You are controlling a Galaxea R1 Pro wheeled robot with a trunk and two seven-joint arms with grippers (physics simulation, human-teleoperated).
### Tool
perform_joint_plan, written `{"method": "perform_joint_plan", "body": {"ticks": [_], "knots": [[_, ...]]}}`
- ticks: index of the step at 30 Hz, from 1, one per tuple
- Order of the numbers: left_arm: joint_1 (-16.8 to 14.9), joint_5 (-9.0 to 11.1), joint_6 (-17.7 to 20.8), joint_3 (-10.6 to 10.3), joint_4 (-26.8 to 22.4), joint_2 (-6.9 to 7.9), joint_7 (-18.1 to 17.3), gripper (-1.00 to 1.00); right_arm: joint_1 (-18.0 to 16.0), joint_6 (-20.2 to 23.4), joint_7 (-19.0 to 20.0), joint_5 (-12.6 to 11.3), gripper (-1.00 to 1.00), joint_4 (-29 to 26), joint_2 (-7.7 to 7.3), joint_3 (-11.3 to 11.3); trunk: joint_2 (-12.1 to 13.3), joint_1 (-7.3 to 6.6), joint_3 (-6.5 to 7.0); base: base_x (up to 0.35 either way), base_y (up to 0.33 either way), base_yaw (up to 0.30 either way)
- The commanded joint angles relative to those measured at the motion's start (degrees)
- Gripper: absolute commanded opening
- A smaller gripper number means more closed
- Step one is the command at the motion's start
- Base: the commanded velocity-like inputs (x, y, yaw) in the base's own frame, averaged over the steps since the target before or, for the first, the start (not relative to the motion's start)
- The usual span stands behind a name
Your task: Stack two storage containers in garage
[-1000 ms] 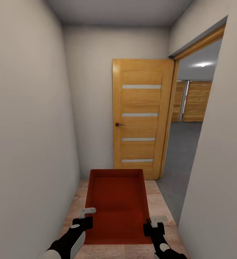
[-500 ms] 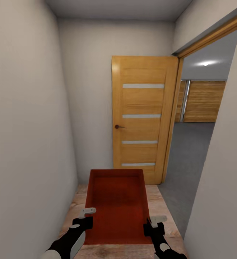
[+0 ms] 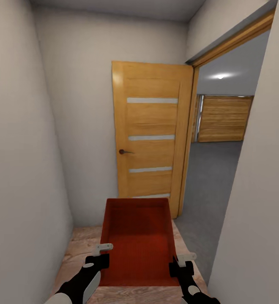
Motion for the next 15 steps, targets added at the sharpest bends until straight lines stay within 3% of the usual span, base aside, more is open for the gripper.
{"method": "perform_joint_plan", "body": {"ticks": [1, 15], "knots": [[0.0, 0.6, 0.4, -0.4, 0.1, 0.57, 1.0, -1.00, -0.1, -4.5, -3.7, -0.7, -1.00, 0.0, -0.29, -0.7, -0.1, 0.03, -0.10, 0.158, 0.010, -0.287], [0.0, 0.7, 0.4, -0.4, 0.0, 0.57, 1.0, -1.00, -0.1, -4.5, -3.7, -0.7, -1.00, 0.0, -0.29, -0.7, -0.1, 0.03, -0.10, 0.066, 0.032, -0.287]]}}
